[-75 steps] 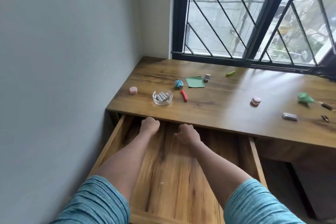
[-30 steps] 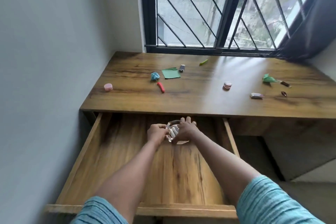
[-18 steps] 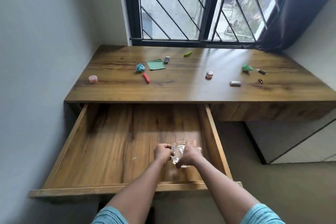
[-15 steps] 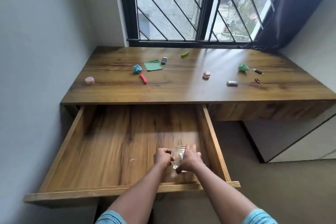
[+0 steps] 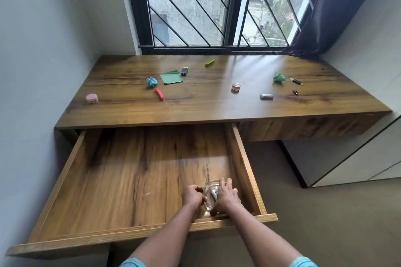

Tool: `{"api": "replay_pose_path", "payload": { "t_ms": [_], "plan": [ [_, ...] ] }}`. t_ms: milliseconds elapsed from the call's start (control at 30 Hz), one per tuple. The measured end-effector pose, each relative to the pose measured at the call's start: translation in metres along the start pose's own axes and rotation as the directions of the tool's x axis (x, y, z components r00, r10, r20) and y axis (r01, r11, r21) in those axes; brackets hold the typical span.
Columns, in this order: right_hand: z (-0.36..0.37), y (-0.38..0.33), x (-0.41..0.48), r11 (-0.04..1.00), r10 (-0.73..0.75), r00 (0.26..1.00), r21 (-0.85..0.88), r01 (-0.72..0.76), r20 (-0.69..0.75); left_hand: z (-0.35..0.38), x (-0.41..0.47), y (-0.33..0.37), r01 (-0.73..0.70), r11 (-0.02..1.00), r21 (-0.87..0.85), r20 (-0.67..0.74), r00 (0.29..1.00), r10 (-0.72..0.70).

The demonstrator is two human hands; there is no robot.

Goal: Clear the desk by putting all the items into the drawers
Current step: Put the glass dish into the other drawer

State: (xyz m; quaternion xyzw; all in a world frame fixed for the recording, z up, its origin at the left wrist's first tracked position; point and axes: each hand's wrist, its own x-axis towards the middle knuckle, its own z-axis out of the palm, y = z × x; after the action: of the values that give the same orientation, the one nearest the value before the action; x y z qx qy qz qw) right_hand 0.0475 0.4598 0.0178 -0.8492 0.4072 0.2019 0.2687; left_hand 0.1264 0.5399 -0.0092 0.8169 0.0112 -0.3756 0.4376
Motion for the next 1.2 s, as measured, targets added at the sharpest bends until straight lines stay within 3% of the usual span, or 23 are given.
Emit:
{"api": "replay_pose_path", "payload": {
  "t_ms": [433,767,967,1200],
  "plan": [
    [0.0,0.006,0.004,1.0,-0.011,1.0,-0.013,0.011,0.019,0.006,-0.004,-0.001,-0.076,0.986,0.151,0.016,0.997,0.074],
    [-0.007,0.011,-0.005,0.994,-0.103,0.995,-0.032,0.102,-0.018,0.016,-0.027,0.019,-0.138,0.922,0.361,-0.15,0.967,0.204],
    [-0.045,0.015,-0.009,0.956,-0.258,0.943,0.082,0.28,-0.209,0.037,-0.043,0.063,-0.247,0.913,0.325,-0.188,0.929,0.318],
    [-0.131,0.048,0.014,0.944,-0.14,0.882,0.209,0.257,-0.45,0.088,-0.034,0.151,-0.4,0.851,0.34,-0.094,0.886,0.454]
  ]
}}
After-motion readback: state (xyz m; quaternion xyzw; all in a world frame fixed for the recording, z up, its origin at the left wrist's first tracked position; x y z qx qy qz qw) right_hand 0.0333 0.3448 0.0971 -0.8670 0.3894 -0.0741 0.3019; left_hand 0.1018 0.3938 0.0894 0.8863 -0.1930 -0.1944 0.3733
